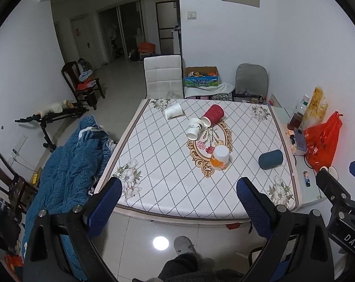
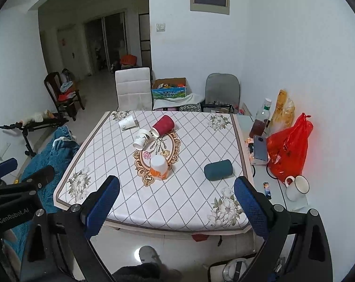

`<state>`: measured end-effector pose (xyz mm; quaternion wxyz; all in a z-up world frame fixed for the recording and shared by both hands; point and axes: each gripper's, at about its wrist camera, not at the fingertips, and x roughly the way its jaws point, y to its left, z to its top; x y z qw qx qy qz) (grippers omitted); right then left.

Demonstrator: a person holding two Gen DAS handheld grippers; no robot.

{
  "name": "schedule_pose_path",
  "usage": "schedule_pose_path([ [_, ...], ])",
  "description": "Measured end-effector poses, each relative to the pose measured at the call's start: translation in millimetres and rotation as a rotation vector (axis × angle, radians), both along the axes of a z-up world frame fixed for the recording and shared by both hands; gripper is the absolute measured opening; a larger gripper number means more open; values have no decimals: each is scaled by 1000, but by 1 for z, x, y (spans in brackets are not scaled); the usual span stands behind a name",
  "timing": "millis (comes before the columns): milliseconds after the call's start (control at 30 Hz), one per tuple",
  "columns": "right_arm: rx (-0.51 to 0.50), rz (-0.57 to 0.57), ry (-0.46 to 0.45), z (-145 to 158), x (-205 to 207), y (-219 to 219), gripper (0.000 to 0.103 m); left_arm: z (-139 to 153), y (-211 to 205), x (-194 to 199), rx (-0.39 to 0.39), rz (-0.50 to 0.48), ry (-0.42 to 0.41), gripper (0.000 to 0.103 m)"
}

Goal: Flip cup upside down

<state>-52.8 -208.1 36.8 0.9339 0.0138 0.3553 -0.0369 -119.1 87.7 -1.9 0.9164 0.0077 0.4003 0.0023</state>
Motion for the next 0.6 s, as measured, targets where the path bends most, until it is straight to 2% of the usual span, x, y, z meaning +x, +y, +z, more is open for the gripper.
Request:
schedule_pose_path([
  [600,14,17,14,-9,1,-8,100,-3,-3,-12,14,2,13,100],
])
